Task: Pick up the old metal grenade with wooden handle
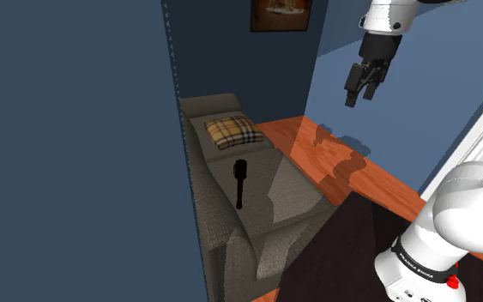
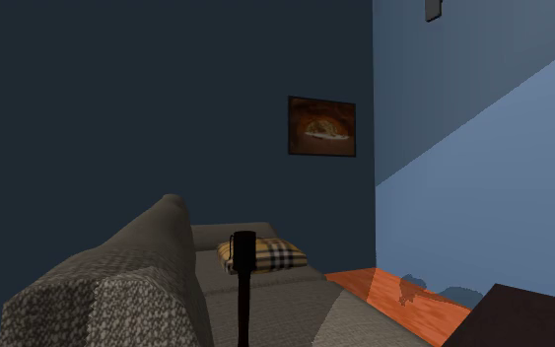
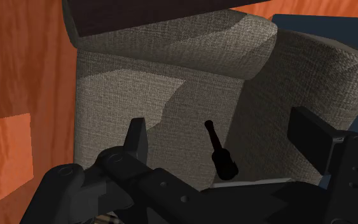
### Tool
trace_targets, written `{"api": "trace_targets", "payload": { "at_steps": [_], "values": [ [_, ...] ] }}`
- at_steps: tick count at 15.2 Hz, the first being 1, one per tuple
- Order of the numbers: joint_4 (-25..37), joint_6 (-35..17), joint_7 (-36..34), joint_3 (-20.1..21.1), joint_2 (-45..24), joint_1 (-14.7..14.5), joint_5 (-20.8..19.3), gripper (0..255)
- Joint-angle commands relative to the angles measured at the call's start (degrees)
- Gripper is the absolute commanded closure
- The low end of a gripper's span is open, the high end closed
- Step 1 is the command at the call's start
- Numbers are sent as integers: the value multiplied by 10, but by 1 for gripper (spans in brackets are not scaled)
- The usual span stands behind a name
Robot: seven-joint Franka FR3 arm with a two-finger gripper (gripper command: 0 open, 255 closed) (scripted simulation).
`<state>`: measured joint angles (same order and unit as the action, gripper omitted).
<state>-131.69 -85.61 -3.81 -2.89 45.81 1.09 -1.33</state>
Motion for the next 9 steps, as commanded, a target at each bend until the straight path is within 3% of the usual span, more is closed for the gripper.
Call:
{"api": "trace_targets", "payload": {
  "at_steps": [1, 9],
  "values": [
    [0, 0, 0, 0, 0, 0, 0, 0],
    [-43, -148, -50, 24, -108, -3, 22, 0]
  ]
}}
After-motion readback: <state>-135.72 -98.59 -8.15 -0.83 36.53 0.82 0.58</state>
